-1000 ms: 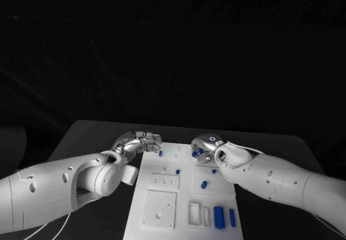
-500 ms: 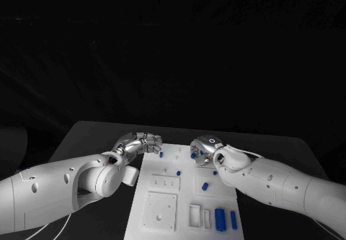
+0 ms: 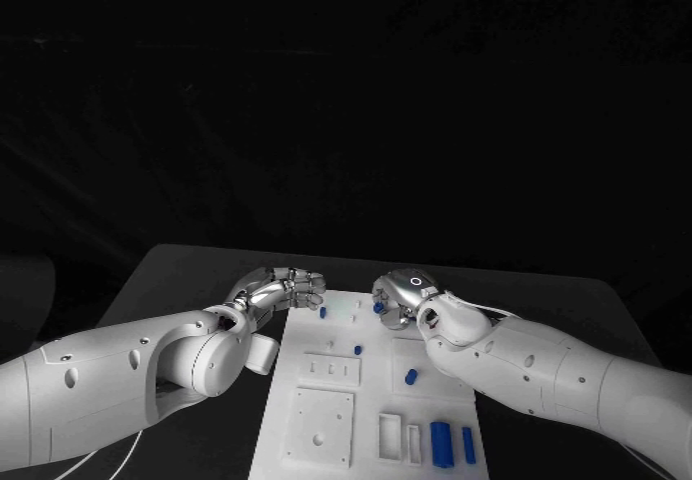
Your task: Assemble the parts on the task board
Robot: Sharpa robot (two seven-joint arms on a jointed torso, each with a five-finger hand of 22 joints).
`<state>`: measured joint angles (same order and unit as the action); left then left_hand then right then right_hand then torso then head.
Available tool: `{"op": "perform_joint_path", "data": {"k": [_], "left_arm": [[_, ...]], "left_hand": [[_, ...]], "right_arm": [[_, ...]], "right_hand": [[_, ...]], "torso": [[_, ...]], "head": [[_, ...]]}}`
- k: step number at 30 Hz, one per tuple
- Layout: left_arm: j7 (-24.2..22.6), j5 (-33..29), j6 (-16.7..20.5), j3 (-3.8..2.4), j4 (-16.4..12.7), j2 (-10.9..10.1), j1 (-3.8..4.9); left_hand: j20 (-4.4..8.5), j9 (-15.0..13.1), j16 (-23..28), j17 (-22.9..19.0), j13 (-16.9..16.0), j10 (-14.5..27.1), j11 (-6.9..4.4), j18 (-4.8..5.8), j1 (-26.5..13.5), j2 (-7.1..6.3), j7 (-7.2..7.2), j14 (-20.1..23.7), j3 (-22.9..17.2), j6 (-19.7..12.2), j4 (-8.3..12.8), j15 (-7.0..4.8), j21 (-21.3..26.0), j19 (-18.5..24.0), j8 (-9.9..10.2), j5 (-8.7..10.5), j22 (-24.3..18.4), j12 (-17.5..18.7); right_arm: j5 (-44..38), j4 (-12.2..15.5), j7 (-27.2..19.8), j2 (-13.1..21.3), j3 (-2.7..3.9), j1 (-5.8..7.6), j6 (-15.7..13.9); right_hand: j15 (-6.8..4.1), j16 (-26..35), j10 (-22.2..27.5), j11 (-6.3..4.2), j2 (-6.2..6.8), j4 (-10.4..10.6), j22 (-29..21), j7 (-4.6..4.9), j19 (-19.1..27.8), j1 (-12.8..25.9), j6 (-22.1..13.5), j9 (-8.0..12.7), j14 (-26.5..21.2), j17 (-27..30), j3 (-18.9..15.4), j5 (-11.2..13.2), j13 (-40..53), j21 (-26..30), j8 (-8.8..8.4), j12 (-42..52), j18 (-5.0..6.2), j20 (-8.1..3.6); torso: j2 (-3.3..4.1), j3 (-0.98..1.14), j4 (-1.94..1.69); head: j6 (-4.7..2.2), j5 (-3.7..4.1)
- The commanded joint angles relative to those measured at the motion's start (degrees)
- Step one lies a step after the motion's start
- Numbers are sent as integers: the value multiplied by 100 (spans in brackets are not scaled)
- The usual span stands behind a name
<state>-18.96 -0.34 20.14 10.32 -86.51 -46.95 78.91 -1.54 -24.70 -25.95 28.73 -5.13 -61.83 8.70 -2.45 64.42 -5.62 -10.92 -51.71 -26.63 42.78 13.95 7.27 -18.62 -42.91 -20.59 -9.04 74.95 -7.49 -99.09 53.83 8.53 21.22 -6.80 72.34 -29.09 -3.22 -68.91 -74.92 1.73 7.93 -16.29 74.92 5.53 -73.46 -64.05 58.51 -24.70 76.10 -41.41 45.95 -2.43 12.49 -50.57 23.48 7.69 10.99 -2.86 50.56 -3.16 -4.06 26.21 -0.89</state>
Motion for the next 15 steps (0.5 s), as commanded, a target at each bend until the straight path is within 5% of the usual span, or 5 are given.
{"op": "perform_joint_path", "data": {"k": [1,15], "left_arm": [[-39,27,-39,-6,-4,23,15],[-42,32,-26,-6,30,95,73]], "left_hand": [[-19,5,27,10,7,16,29,-106,-39,-6,-29,19,5,30,37,24,-33,32,26,28,117,21],[-19,7,30,12,10,20,33,-106,-45,-11,-32,18,-1,28,50,24,-35,33,31,27,117,30]], "right_arm": [[-216,7,169,-48,24,8,-277],[-266,-90,168,-278,44,40,-330]], "right_hand": [[-108,-30,-113,43,10,12,137,32,1,-21,67,-232,-96,11,48,-38,12,-33,62,-1,401,-37],[-107,-40,-112,44,45,31,132,30,10,-25,72,-254,-98,23,107,-38,42,-69,52,-21,401,-45]], "torso": [[5,-1,1],[16,-5,13]], "head": [[-2,-12],[-26,-46]]}}
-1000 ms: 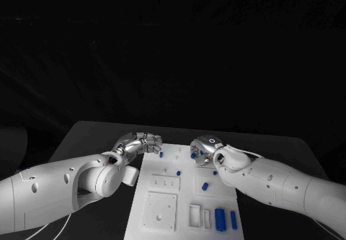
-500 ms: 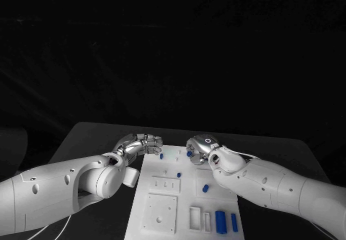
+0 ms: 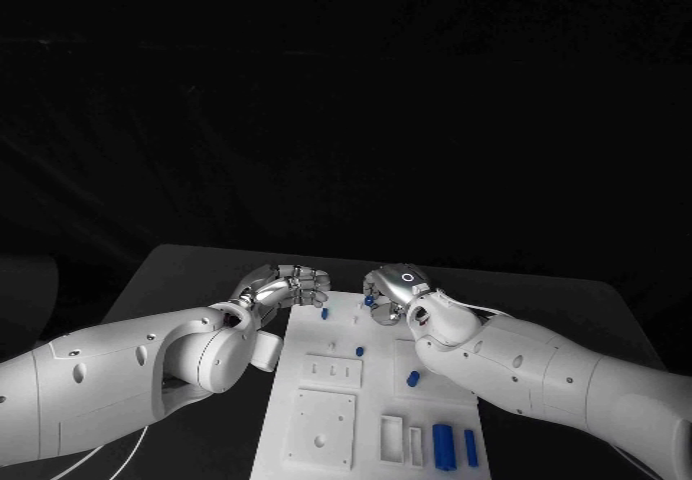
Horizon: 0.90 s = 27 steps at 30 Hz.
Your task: Assemble the parts on the task board
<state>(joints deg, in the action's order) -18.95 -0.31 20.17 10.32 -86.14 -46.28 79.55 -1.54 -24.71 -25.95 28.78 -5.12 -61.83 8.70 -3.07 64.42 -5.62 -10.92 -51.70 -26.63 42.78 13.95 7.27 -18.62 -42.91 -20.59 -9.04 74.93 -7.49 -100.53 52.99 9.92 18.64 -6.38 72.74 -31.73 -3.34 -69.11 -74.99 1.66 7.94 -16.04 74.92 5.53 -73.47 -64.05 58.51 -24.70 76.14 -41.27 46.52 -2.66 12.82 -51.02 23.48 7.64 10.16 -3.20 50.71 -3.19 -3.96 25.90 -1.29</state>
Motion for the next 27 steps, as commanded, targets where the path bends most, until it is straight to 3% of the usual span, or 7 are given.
{"op": "perform_joint_path", "data": {"k": [1,2,3,6,13,18,27], "left_arm": [[-42,28,-26,-6,-6,34,11],[-40,28,-29,-6,-6,37,13],[-40,28,-29,-6,-5,41,15],[-41,30,-26,-6,0,53,19],[-38,31,-28,-6,29,99,21],[-37,25,-29,-6,34,119,24],[-37,28,-24,-6,17,131,52]], "left_hand": [[-19,8,30,7,10,20,33,-43,-45,-10,-32,18,-2,28,51,24,-36,33,32,28,119,31],[-19,8,30,7,11,21,33,-43,-46,-10,-32,18,-3,28,51,24,-36,33,32,27,119,32],[-19,9,30,7,11,21,33,-43,-46,-10,-32,18,-3,28,52,24,-36,32,32,27,119,33],[-20,9,31,8,12,23,33,-43,-48,-12,-33,18,-5,27,55,24,-37,33,33,28,119,35],[-20,10,32,9,13,25,34,-43,-51,-12,-34,18,-8,27,59,25,-38,33,36,28,119,40],[-20,11,33,9,15,25,35,-43,-54,-12,-35,18,-10,26,62,25,-39,33,37,28,119,43],[-20,12,34,11,16,25,36,-43,-57,-12,-36,18,-14,26,67,25,-40,34,39,28,118,47]], "right_arm": [[-123,-10,25,-30,2,0,-54],[-122,-14,20,-39,2,0,-38],[-122,-23,20,-49,2,0,-32],[-122,-52,28,-89,2,0,-19],[-123,-119,43,-159,2,-1,26],[-123,-162,34,-196,1,-1,61],[-129,-286,25,-255,0,-3,80]], "right_hand": [[-94,-20,-105,51,45,7,132,29,11,-25,73,-255,-103,10,52,-14,11,-26,52,-17,484,-11],[-94,-21,-105,51,47,8,132,29,12,-24,74,-256,-103,10,54,-14,12,-28,52,-18,484,-11],[-94,-21,-105,51,48,8,131,29,12,-24,74,-256,-103,11,56,-14,13,-28,51,-19,484,-11],[-93,-22,-105,52,51,11,131,29,13,-22,74,-258,-103,12,60,-14,16,-32,50,-21,484,-11],[-92,-24,-105,52,52,17,130,30,15,-17,73,-262,-104,15,68,-14,22,-38,47,-26,484,-11],[-92,-25,-104,53,54,18,129,30,17,-16,72,-265,-105,17,73,-14,26,-42,44,-29,484,-12],[-91,-26,-101,54,57,17,128,31,22,-16,68,-270,-106,21,85,-14,33,-48,39,-37,484,-12]], "torso": [[-5,-2,0],[-7,0,-8],[-7,-2,-42],[-2,-8,-44],[3,-2,-49],[3,8,-31],[12,14,-21]], "head": [[12,-5],[11,-1],[12,27],[6,28],[10,3],[24,-49],[28,-57]]}}
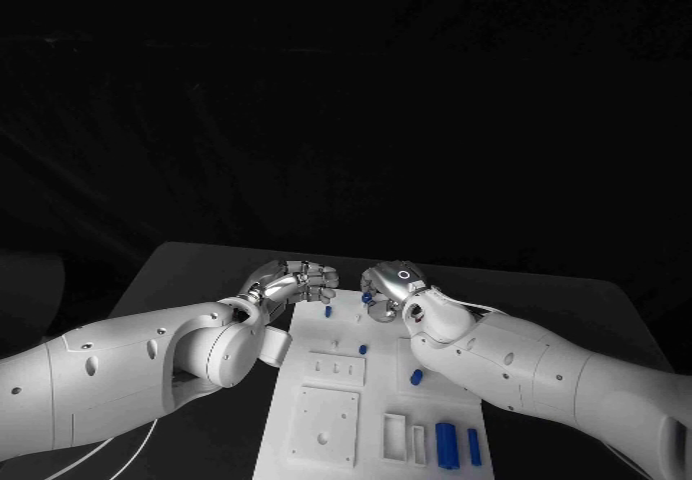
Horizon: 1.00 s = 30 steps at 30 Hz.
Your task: Assemble the parts on the task board
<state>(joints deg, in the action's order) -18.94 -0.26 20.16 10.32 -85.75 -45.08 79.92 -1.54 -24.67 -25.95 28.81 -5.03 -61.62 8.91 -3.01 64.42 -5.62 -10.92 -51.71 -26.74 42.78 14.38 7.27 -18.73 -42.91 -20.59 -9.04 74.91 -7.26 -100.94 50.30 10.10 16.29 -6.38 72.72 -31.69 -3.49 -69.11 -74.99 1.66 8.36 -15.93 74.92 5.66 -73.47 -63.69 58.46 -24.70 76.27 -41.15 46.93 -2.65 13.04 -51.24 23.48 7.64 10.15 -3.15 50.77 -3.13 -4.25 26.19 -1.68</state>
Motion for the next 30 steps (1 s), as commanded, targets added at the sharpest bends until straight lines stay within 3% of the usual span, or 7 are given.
{"op": "perform_joint_path", "data": {"k": [1,19,30], "left_arm": [[-37,24,-24,-6,-21,15,16],[-38,46,-19,-5,-53,35,42],[-37,55,-24,-5,-60,40,54]], "left_hand": [[-20,7,34,7,6,4,15,-50,-58,-12,-36,18,-4,26,25,25,-29,34,39,28,121,23],[-21,8,38,9,8,1,15,-50,-65,-14,-36,17,-11,28,36,26,-32,35,43,29,121,30],[-21,9,39,11,10,-1,14,-50,-68,-16,-36,17,-16,29,42,26,-33,36,44,29,121,33]], "right_arm": [[-88,-23,5,-25,0,-1,89],[-85,-41,-12,-72,0,-2,168],[-110,-40,15,-104,0,-2,234]], "right_hand": [[-76,-27,-100,54,15,6,128,18,23,-52,72,-270,-120,10,44,-15,11,-27,38,-37,485,-18],[-74,-29,-99,56,18,12,125,21,32,-39,68,-280,-122,18,54,-15,26,-38,30,-49,485,-16],[-72,-29,-94,58,18,13,124,23,41,-35,64,-286,-125,25,62,-15,34,-43,24,-59,485,-15]], "torso": [[1,9,9],[-2,-6,15],[-2,-2,25]], "head": [[4,-23],[23,-72],[55,-86]]}}
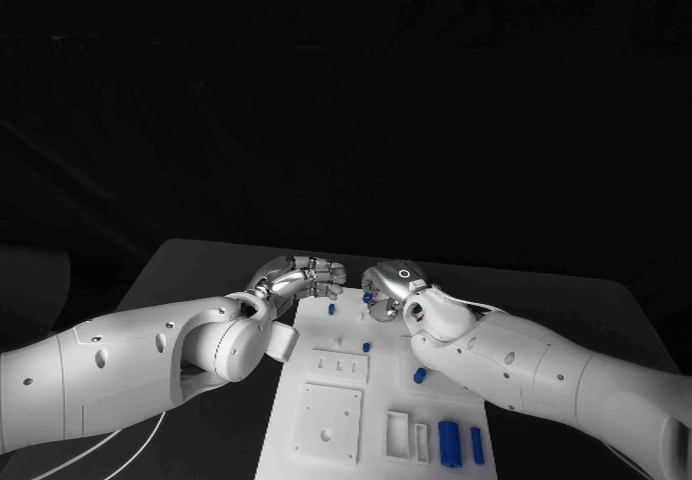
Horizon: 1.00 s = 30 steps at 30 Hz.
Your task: Assemble the parts on the task board
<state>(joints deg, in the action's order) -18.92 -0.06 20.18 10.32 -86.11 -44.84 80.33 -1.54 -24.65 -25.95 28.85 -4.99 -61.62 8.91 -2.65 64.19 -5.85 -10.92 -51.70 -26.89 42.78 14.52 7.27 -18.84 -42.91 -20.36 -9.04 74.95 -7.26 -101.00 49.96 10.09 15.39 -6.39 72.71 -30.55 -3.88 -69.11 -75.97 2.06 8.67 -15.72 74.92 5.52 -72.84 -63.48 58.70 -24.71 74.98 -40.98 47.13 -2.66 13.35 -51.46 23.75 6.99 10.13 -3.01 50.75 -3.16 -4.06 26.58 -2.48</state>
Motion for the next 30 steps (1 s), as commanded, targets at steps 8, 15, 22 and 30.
{"op": "perform_joint_path", "data": {"k": [8,15,22,30], "left_arm": [[-40,36,-19,-6,-27,27,17],[-36,37,-15,-6,-57,24,46],[-35,42,-16,-6,-80,8,74],[-31,42,-13,-6,-80,3,82]], "left_hand": [[-21,7,40,8,6,-2,14,-86,-46,8,-36,17,-5,30,32,26,-23,36,22,29,117,36],[-21,7,42,9,7,-4,14,-86,-49,7,-36,17,-8,31,36,26,-24,37,23,29,117,39],[-21,8,43,10,8,-5,14,-86,-51,5,-36,16,-11,31,40,26,-26,37,24,30,117,41],[-22,8,44,12,8,-6,14,-86,-54,2,-36,16,-14,32,44,26,-27,38,26,30,117,44]], "right_arm": [[-130,-69,40,-74,1,-3,157],[-133,-183,49,-133,-3,-32,202],[-143,-235,105,-124,-3,-41,241],[-142,-242,119,-130,-3,-41,263]], "right_hand": [[-31,-29,8,20,-12,-9,123,38,-17,-54,36,-288,2,11,46,-14,8,-25,-9,-1,487,-29],[-30,-29,10,21,-11,-10,122,39,-13,-52,33,-291,0,15,49,-14,12,-28,-12,-6,487,-28],[-28,-28,13,23,-11,-9,121,41,-7,-49,29,-295,-2,20,52,-14,18,-30,-17,-12,487,-27],[-26,-26,18,26,-10,-6,120,44,-1,-43,24,-299,-5,26,55,-14,24,-32,-23,-20,487,-25]], "torso": [[7,-1,-3],[23,-2,-6],[13,-3,11],[1,1,21]], "head": [[-3,-11],[23,-28],[62,-54],[73,-61]]}}
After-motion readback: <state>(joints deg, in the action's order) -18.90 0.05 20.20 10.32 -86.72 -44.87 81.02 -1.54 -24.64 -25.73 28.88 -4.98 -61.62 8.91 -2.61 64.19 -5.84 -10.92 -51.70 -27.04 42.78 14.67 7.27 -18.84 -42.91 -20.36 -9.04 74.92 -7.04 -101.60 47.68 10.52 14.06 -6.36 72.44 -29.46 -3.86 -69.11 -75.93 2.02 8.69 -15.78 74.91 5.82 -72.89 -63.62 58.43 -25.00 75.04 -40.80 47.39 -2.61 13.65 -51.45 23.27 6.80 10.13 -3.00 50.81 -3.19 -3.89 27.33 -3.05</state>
